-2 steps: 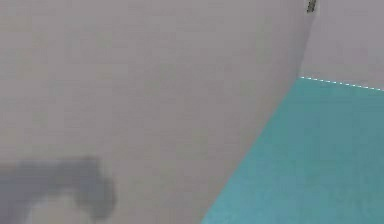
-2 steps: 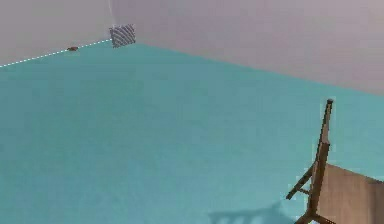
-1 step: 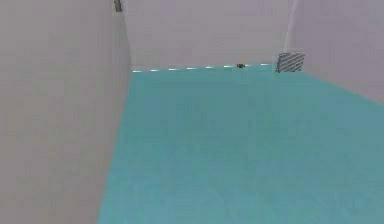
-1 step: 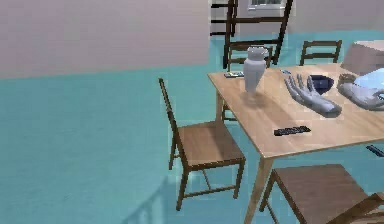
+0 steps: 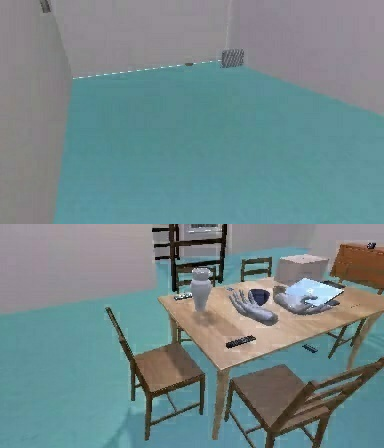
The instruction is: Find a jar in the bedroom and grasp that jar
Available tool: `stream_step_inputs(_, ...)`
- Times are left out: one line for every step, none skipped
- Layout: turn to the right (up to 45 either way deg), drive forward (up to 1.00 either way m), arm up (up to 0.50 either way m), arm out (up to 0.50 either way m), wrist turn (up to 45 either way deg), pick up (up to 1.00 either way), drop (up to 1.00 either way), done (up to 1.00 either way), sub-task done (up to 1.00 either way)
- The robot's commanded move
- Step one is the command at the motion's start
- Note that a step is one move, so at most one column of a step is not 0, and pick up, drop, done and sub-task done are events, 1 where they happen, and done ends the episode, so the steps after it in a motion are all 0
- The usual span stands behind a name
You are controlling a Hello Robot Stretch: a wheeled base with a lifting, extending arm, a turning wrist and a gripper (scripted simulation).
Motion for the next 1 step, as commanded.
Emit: stream_step_inputs(45.0, 0.00, 0.00, 0.00, 0.0, 0.00, 0.00, 0.00, 0.00)
